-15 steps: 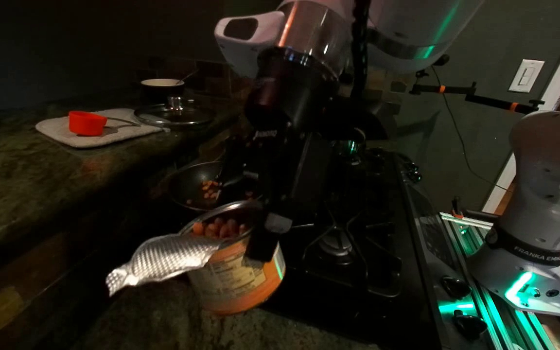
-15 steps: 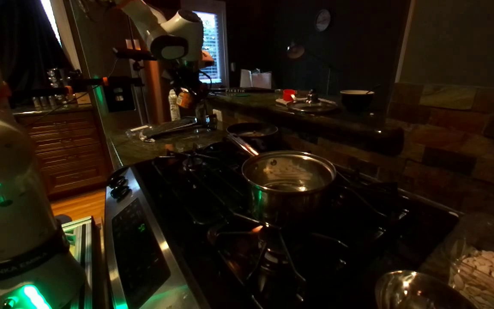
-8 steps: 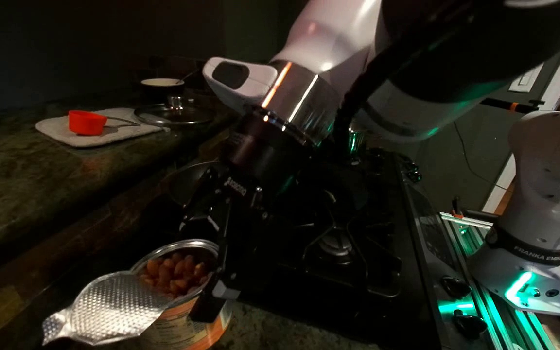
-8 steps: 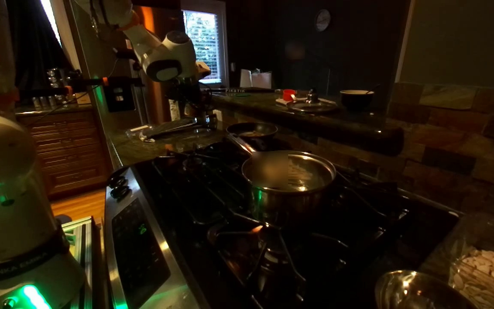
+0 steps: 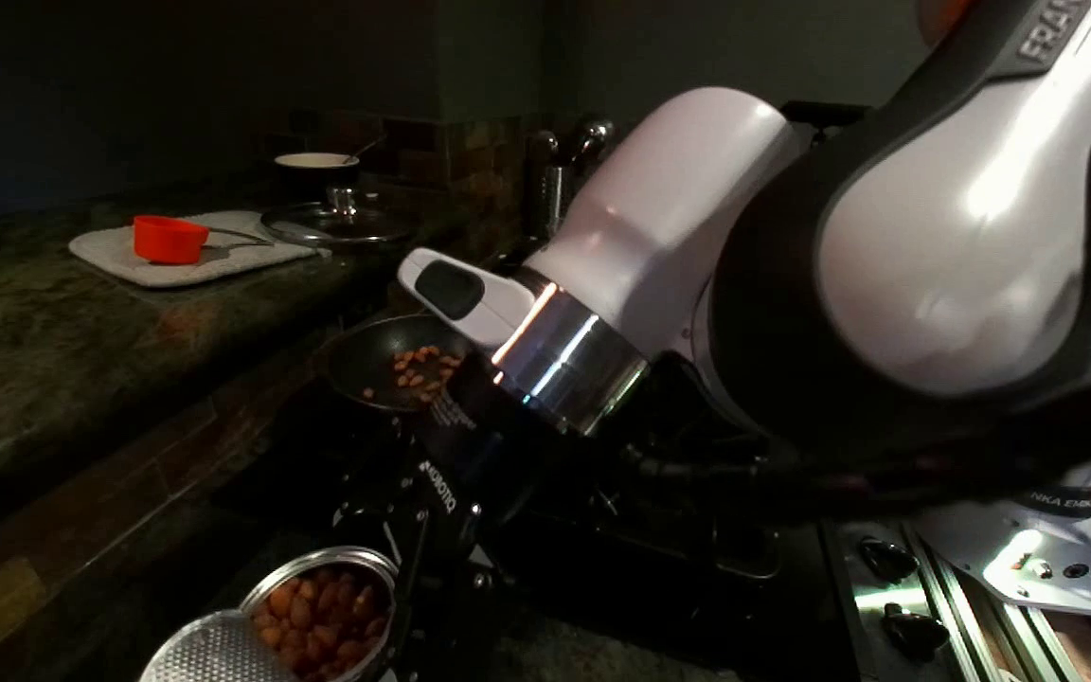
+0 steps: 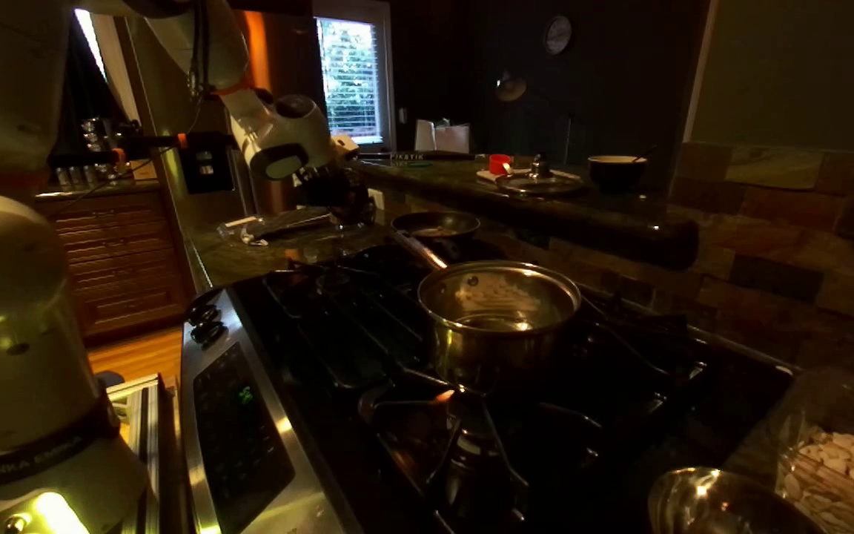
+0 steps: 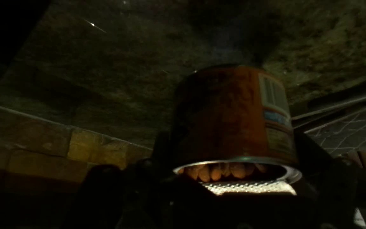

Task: Pick up the canned beans and put some beans on the frying pan

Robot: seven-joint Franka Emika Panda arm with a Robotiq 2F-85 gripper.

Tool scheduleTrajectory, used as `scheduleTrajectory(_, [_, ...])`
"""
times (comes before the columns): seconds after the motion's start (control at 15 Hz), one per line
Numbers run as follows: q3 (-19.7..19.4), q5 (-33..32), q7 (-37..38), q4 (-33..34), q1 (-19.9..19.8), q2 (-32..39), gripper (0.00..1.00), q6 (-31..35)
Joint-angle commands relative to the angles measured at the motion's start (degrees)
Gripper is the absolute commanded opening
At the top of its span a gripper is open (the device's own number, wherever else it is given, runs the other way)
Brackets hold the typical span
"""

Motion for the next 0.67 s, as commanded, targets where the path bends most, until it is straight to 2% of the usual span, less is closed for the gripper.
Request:
scheduleTrajectory(0.0, [-0.71, -1.44, -0.41, 2.32, 2.25, 5.0, 0.69, 5.91])
scheduleTrajectory(0.27, [-3.01, -2.6, -0.2, 4.82, 5.72, 8.92, 0.69, 8.89])
scheduleTrajectory(0.33, [-4.89, -13.25, 10.0, 3.97, 6.32, 9.29, 0.69, 9.43])
scheduleTrajectory(0.47, [-7.54, -21.68, 16.41, 4.56, 7.5, 10.35, 0.69, 9.31])
scheduleTrajectory(0.53, [-8.53, -14.82, 10.3, 5.93, 9.16, 10.16, 0.69, 6.21])
scheduleTrajectory(0.6, [-9.44, -15.96, 12.25, 6.07, 9.76, 10.13, 0.98, 5.58])
